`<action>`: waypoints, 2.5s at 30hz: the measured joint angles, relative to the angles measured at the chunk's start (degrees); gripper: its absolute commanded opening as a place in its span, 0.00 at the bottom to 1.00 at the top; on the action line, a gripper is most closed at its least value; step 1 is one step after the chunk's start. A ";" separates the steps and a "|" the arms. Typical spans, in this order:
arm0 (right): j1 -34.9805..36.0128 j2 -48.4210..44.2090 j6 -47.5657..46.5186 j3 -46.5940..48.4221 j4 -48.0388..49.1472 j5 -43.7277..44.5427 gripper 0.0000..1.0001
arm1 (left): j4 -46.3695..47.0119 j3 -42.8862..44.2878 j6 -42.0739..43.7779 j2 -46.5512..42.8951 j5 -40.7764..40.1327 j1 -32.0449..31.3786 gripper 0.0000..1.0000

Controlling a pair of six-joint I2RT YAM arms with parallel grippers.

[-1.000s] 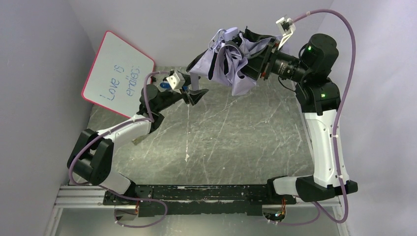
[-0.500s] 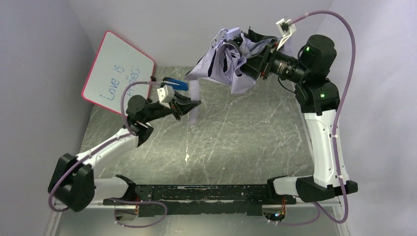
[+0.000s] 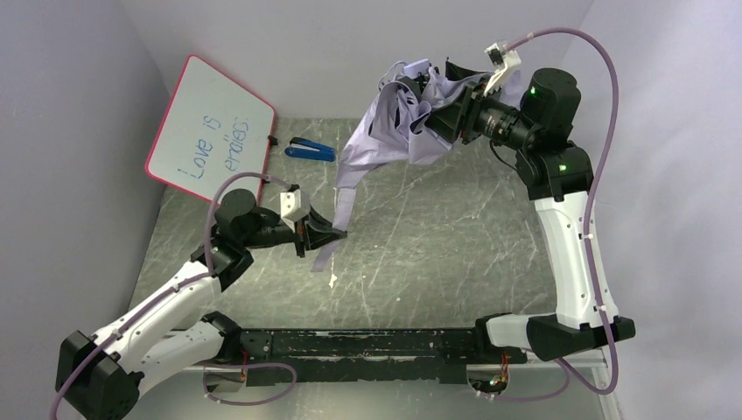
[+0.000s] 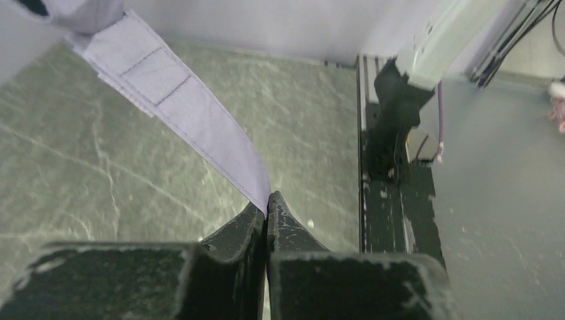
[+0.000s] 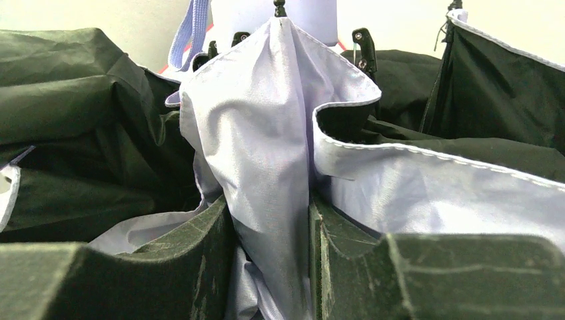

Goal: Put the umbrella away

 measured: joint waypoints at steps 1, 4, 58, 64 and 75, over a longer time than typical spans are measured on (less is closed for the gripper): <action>0.00 -0.15 -0.70 -0.37 -0.09 0.66 0.00 | -2.05 0.07 1.29 -0.26 0.07 0.00 0.05; 0.00 -1.27 -2.82 -2.27 -0.39 2.84 0.00 | -11.87 1.33 6.75 -0.35 0.42 0.00 0.05; 4.09 0.13 -12.35 -23.02 21.70 1.97 0.05 | -33.83 9.84 -4.61 -0.09 -3.91 -0.15 0.05; 7.39 8.26 -16.74 -34.03 18.27 4.66 0.17 | -30.12 -6.75 -18.27 -2.71 -7.17 -3.23 0.05; 20.65 18.12 -21.92 -34.21 13.11 10.19 0.27 | -29.97 -14.75 -30.93 -9.60 -18.71 -6.25 0.05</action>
